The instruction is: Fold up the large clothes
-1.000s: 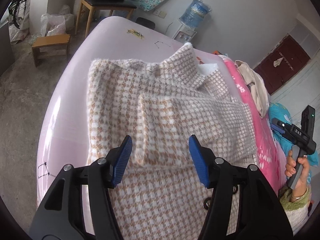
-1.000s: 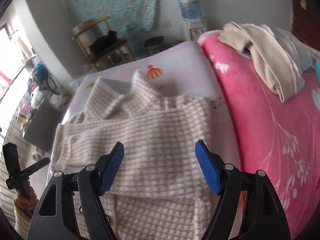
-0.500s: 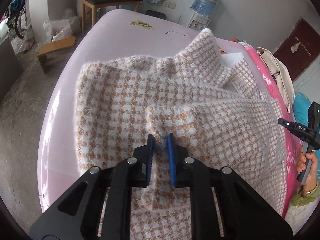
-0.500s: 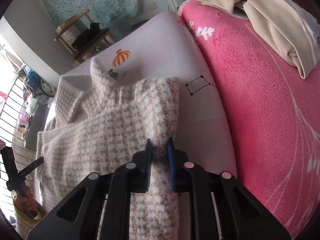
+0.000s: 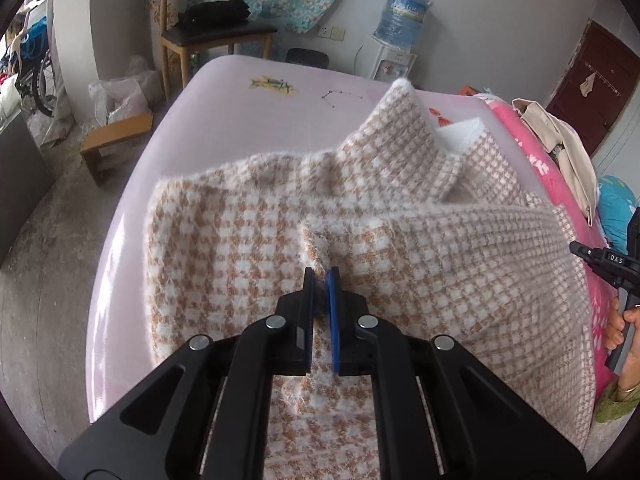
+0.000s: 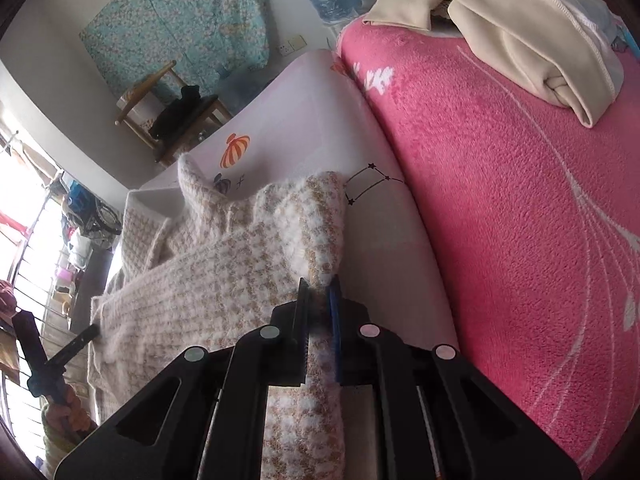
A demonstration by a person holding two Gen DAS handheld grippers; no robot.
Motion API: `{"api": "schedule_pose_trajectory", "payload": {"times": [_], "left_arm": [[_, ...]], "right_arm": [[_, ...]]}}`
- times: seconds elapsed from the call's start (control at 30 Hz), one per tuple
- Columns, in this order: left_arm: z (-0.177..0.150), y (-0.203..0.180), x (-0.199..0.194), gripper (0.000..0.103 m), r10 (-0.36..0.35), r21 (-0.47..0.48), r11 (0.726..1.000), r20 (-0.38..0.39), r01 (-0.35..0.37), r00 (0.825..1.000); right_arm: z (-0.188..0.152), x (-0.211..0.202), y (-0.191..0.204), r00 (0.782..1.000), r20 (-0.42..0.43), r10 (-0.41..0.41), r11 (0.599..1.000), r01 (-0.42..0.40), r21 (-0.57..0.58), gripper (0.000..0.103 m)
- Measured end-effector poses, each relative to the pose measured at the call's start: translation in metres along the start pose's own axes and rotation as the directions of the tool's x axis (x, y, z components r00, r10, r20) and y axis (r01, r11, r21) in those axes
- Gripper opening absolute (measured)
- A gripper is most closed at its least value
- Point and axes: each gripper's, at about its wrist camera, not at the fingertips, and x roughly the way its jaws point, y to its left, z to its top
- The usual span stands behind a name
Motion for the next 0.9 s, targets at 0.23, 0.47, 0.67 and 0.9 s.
{"api": "schedule_pose_trajectory", "payload": {"times": [0.23, 0.47, 0.67, 0.9], "left_arm": [[-0.004, -0.001, -0.001, 0.010, 0.022, 0.023, 0.999, 0.022, -0.023, 1.000], [0.009, 0.000, -0.029, 0.017, -0.007, -0.006, 1.000, 0.100, 0.007, 0.995], [0.006, -0.018, 0.015, 0.037, 0.064, 0.032, 0.998, -0.040, -0.062, 0.997], [0.002, -0.008, -0.010, 0.038, 0.036, -0.007, 0.999, 0.015, -0.036, 0.999]], "right_arm": [[0.009, -0.016, 0.005, 0.999, 0.000, -0.041, 0.999, 0.041, -0.035, 0.026], [0.007, -0.028, 0.053, 1.000, 0.007, -0.003, 0.978, 0.004, -0.209, 0.044], [-0.001, 0.036, 0.076, 0.990, -0.081, -0.115, 0.946, 0.085, -0.313, 0.049], [-0.015, 0.011, 0.122, 0.990, -0.068, -0.126, 0.925, 0.093, -0.368, 0.050]]}}
